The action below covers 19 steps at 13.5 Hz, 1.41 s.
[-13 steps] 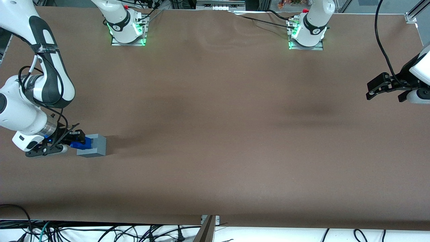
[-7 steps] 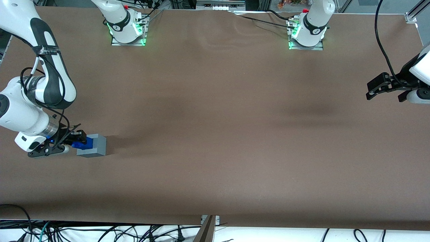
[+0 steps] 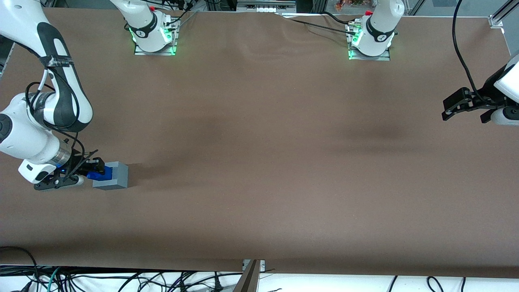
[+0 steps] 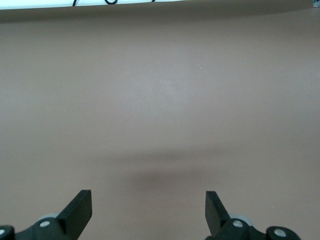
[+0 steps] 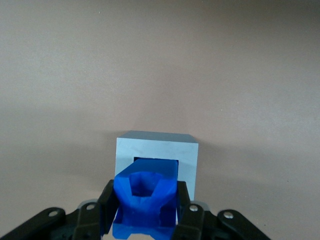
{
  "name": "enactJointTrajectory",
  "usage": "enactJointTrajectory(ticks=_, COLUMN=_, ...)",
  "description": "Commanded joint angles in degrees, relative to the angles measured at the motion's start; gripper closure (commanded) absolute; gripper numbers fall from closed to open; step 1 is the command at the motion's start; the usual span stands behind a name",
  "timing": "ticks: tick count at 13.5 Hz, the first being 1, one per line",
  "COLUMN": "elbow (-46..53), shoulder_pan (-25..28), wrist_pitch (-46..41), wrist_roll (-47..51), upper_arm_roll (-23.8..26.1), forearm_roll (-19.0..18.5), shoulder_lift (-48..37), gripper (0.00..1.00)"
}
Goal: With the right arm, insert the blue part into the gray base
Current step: 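Lower the blue block into the gray base's hole with the right gripper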
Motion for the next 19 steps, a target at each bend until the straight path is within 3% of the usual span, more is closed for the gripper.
enactJointTrajectory(ticks=1, elbow=-0.40, shoulder_pan=-0.14, wrist_pitch=0.79, wrist_roll=-0.84, upper_arm_roll=0.24, forearm_roll=1.37, shoulder_lift=-0.02, gripper=0.67)
enactJointTrajectory(ticks=5, elbow=-0.93, shoulder_pan=-0.14, wrist_pitch=2.46, wrist_roll=-0.92, upper_arm_roll=0.33, forearm_roll=2.16, shoulder_lift=0.42, gripper=0.67)
enactJointTrajectory(ticks=6, elbow=-1.19, shoulder_pan=-0.14, wrist_pitch=2.90, wrist_roll=-1.01, upper_arm_roll=0.33, forearm_roll=2.25, shoulder_lift=0.68, gripper=0.61)
enactJointTrajectory(ticks=7, elbow=-1.20, shoulder_pan=-0.14, wrist_pitch=2.99, wrist_roll=-1.01, upper_arm_roll=0.33, forearm_roll=2.69, shoulder_lift=0.77, gripper=0.48)
enactJointTrajectory(ticks=8, elbow=-1.28, shoulder_pan=-0.14, wrist_pitch=2.99, wrist_roll=-0.75, upper_arm_roll=0.33, forearm_roll=3.04, shoulder_lift=0.77, gripper=0.19)
enactJointTrajectory(ticks=9, elbow=-1.28, shoulder_pan=-0.14, wrist_pitch=2.99, wrist_roll=-0.40, upper_arm_roll=0.33, forearm_roll=3.13, shoulder_lift=0.77, gripper=0.02)
enactJointTrajectory(ticks=14, elbow=-0.67, shoulder_pan=-0.14, wrist_pitch=1.59, wrist_roll=-0.66, upper_arm_roll=0.94, forearm_roll=3.04, shoulder_lift=-1.42, gripper=0.01)
enactJointTrajectory(ticks=19, elbow=-0.32, shoulder_pan=-0.14, wrist_pitch=-13.66, wrist_roll=5.74, upper_arm_roll=3.84, forearm_roll=1.81, shoulder_lift=-11.15, gripper=0.01)
